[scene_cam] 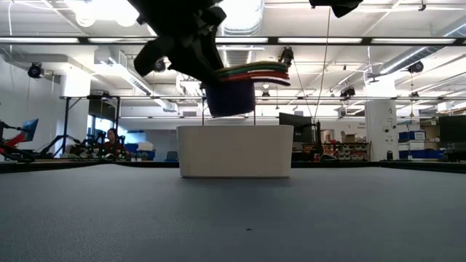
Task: Nest measuring cups in basket
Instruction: Put the stacked measuring cups into the white bin
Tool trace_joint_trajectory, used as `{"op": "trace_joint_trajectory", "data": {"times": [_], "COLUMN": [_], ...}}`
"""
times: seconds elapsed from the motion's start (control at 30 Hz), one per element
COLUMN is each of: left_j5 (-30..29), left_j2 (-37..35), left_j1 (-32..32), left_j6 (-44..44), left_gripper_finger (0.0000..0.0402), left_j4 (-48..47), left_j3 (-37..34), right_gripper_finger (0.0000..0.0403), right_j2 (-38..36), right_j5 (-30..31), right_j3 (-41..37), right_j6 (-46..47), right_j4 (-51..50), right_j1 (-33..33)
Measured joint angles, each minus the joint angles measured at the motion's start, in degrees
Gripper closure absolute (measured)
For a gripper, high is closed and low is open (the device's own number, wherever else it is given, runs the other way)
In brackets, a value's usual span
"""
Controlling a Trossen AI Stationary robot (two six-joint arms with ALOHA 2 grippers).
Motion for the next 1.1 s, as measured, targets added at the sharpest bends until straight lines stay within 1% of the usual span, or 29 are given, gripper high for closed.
{"op": "trace_joint_trajectory", "data": {"times": [0.07,0.2,0.33,0.63,1.0,1.1], "left_j5": [1.9,3.5,7.3,11.8,12.3,15.4], "left_j2": [0.0,0.0,0.0,0.0,0.0,0.0], "left_j1": [1.5,4.0,6.2,8.0,9.7,10.6], "left_j6": [0.4,1.3,1.4,1.2,1.4,1.4], "left_gripper_finger": [0.0327,0.0327,0.0327,0.0327,0.0327,0.0327], "left_j4": [0.0,0.0,0.0,-0.2,0.0,0.7], "left_j3": [0.0,0.0,0.0,-1.2,-2.7,-3.4], "right_gripper_finger": [0.0394,0.0394,0.0394,0.0394,0.0394,0.0394], "right_j2": [-0.1,-0.2,-0.2,-0.2,-0.2,-0.2], "right_j5": [0.0,0.0,0.0,0.0,0.0,0.0], "right_j3": [0.0,0.0,0.0,0.0,0.0,0.0], "right_j6": [0.0,-0.3,-0.4,-1.0,-1.1,-1.1], "right_j4": [0.0,-0.1,-0.1,-0.2,-0.2,-0.2], "right_j1": [0.0,0.0,0.0,0.0,0.0,0.0]}}
